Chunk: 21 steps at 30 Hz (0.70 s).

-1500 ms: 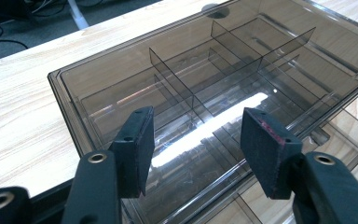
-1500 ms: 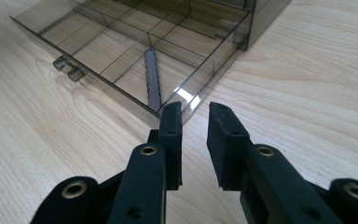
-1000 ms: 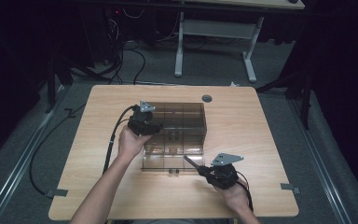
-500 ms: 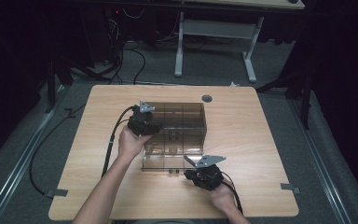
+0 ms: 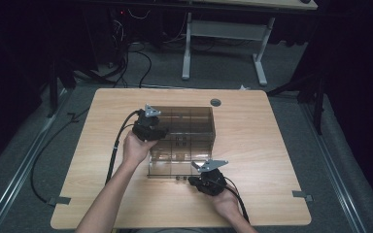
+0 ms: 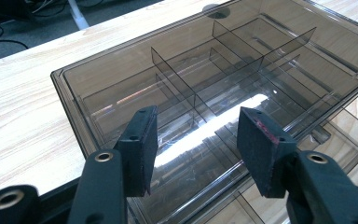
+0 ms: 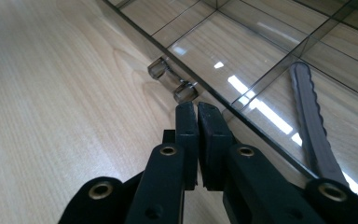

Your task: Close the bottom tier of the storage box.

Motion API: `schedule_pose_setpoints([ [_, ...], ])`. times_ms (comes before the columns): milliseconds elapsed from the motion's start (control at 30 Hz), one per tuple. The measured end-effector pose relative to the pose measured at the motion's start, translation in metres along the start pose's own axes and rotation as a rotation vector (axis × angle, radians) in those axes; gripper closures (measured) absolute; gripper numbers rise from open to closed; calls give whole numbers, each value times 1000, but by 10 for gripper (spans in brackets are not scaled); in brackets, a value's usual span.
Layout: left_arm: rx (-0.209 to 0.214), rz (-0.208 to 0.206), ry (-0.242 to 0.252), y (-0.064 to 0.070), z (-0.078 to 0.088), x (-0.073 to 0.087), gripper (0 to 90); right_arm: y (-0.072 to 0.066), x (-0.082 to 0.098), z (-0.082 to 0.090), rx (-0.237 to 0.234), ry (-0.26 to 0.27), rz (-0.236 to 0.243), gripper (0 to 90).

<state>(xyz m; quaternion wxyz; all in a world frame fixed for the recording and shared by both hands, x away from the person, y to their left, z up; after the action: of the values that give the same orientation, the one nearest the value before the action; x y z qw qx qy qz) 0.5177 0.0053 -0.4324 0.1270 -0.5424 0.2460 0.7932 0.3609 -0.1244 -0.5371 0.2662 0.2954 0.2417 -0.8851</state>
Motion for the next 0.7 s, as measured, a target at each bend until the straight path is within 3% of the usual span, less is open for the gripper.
schedule_pose_setpoints([
  [267,1,0,2,0,0,0,488,0,-1,-2,16,-9,-27,899],
  [700,3,-2,10,0,1,1,490,1,-9,-9,24,-4,-31,896],
])
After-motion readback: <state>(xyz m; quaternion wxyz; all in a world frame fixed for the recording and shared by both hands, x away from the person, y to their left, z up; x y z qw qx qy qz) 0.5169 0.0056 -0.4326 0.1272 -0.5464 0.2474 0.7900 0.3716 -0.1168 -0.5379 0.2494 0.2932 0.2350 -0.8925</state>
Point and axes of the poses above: each handheld gripper's, and its own axes: z roughly backward along the jaws, x roughly out of its underside, y roughly to its right, the point moved 6 cm from there along -z, roughly forward along the jaws, and after that the axes turned 10 degrees about -z, right-handed, at the moved point
